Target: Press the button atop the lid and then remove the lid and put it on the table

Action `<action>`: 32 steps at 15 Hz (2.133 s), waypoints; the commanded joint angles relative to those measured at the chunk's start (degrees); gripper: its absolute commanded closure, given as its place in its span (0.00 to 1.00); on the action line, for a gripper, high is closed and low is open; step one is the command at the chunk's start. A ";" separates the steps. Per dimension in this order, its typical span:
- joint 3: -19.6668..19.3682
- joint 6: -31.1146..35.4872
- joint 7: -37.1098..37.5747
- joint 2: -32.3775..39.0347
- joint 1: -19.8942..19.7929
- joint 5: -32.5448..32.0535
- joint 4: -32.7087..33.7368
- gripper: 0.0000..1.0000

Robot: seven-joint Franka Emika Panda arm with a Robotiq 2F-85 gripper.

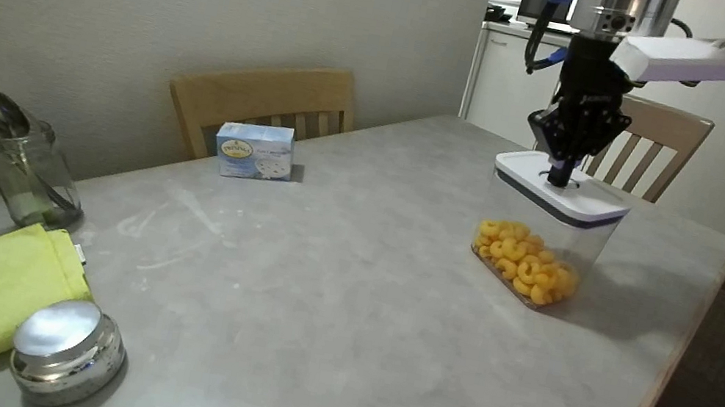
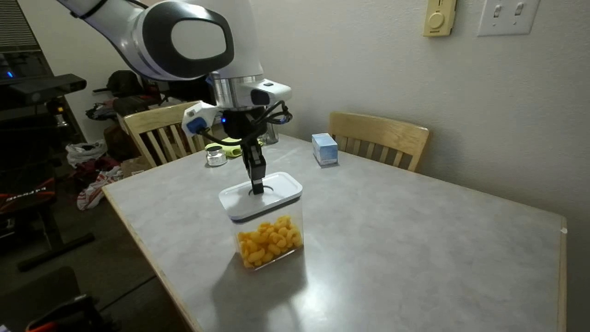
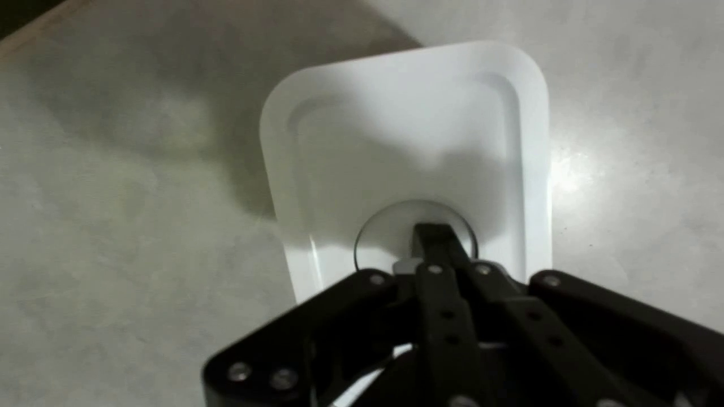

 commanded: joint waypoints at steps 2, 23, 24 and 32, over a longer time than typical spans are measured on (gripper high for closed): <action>-0.01 5.26 -0.96 6.19 -0.11 1.72 -1.75 1.00; -0.67 0.74 -0.65 -3.32 0.11 -6.68 0.69 1.00; -0.68 0.58 -0.50 -3.93 0.08 -7.14 0.88 1.00; -0.30 0.24 -0.82 -6.27 -0.39 -8.42 1.32 0.97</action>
